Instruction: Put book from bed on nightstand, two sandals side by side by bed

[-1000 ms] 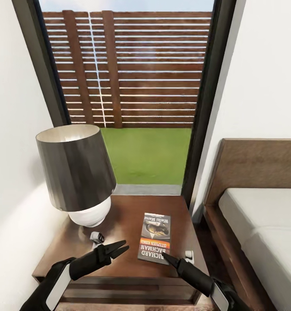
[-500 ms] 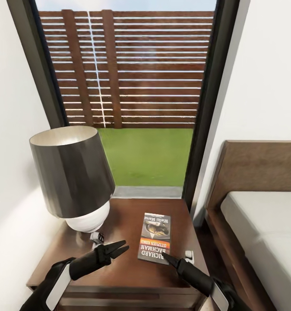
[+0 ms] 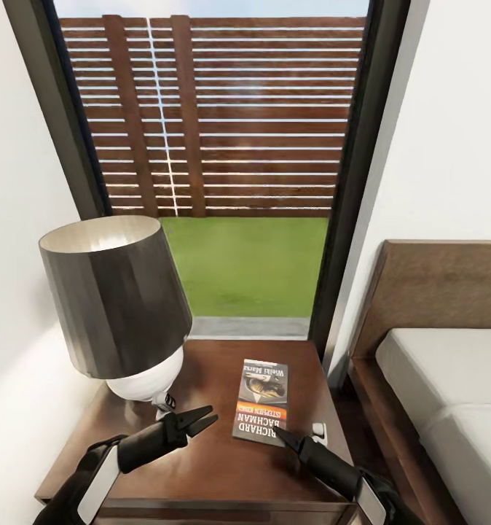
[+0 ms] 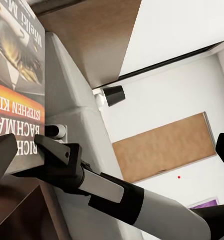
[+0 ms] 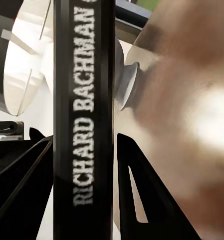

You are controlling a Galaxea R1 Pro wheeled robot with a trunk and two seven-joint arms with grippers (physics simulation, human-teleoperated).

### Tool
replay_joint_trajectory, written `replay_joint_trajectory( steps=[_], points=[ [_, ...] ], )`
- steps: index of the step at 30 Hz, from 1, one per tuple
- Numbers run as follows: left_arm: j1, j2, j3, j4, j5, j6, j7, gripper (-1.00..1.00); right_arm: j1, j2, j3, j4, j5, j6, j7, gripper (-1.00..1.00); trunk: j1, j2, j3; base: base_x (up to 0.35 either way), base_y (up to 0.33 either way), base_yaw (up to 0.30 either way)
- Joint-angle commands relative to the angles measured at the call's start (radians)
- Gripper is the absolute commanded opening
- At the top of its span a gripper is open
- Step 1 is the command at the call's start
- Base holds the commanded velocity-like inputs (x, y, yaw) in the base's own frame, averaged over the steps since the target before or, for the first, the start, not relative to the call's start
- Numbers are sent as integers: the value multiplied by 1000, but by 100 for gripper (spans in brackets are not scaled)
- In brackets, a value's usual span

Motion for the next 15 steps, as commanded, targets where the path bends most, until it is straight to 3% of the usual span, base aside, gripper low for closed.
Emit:
replay_joint_trajectory(
  steps=[1,15],
  points=[
    [0,1,-3,0,7,9,1,100,0,0,-2,0,-3,10,3,-100,0,-1,-5,0,0,0],
    [0,1,-3,0,7,9,1,100,0,0,-2,0,-3,10,3,-100,1,-1,-12,0,0,0]
  ],
)
